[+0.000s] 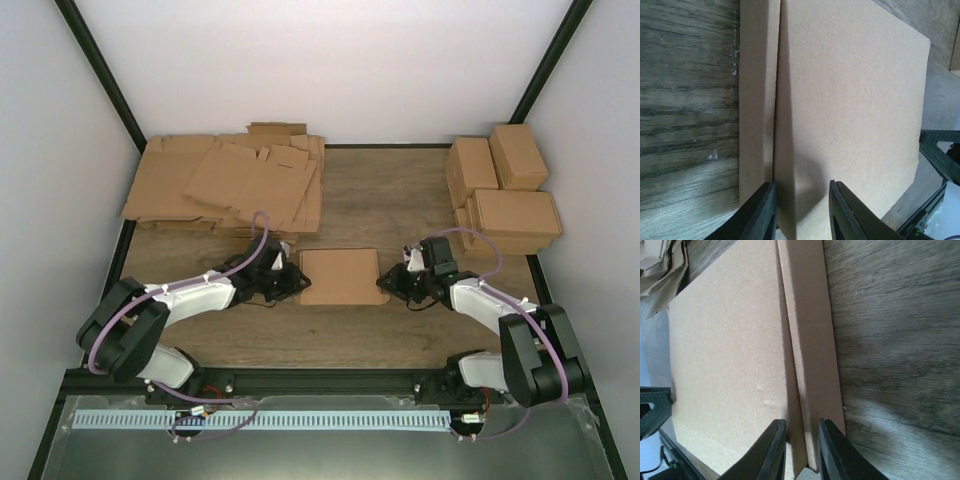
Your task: Fold the paper box
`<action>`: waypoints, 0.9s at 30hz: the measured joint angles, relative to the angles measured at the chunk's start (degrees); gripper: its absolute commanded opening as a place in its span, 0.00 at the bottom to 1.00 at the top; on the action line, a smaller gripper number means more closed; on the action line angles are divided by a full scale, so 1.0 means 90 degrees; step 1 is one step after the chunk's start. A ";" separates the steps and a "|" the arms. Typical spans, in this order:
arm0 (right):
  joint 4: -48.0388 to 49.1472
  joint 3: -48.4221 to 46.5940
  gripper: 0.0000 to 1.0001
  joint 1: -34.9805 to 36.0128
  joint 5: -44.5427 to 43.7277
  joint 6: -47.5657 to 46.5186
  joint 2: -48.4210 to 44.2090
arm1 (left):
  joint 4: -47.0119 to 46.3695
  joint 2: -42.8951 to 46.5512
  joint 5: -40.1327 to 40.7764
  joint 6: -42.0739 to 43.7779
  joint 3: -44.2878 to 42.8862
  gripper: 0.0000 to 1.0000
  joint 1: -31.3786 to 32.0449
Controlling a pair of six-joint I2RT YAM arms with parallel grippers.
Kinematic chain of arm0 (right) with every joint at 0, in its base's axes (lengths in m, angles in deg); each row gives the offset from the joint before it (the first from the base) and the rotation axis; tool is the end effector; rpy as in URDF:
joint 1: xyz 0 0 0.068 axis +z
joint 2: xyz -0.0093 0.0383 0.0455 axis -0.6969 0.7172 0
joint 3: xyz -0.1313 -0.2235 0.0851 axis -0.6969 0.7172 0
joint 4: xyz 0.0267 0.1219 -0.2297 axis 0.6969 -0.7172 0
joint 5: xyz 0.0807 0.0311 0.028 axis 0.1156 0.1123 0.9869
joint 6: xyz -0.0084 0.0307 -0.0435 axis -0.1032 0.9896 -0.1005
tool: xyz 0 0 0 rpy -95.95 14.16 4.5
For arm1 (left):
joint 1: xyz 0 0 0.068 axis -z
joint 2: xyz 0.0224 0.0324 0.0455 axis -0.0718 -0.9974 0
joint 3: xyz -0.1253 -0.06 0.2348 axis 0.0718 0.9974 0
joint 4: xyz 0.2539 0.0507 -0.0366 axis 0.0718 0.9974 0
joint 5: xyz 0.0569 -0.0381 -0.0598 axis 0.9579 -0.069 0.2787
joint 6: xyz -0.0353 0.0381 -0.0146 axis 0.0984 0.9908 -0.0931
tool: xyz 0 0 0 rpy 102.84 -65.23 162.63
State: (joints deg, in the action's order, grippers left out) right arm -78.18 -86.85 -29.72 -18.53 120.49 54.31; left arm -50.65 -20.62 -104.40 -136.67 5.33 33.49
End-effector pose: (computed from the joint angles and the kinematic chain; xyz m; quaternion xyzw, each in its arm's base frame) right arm 0.2027 0.0723 0.1435 0.0987 0.9131 0.3692 0.1419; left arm 0.2053 -0.1735 0.1523 -0.0768 0.9217 -0.3604 0.1213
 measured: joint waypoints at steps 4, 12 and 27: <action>-0.0158 -0.0046 0.32 0.0041 -0.0238 -0.0202 0.0000 | 0.0427 0.0039 0.0204 0.0262 -0.0243 0.45 0.0073; -0.0624 -0.0340 0.40 0.0046 -0.0704 -0.0755 -0.0175 | 0.1173 0.0505 0.0765 0.0821 -0.0500 0.65 0.0078; -0.0294 -0.0369 0.67 0.0046 -0.0024 -0.1486 -0.0583 | 0.1205 0.0578 0.0627 0.1605 -0.0641 0.77 0.0063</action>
State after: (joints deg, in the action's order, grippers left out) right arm -80.83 -90.17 -29.30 -18.75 107.12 49.06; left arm -39.81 -15.42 -98.76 -122.22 -0.44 34.05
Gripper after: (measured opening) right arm 0.691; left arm 0.823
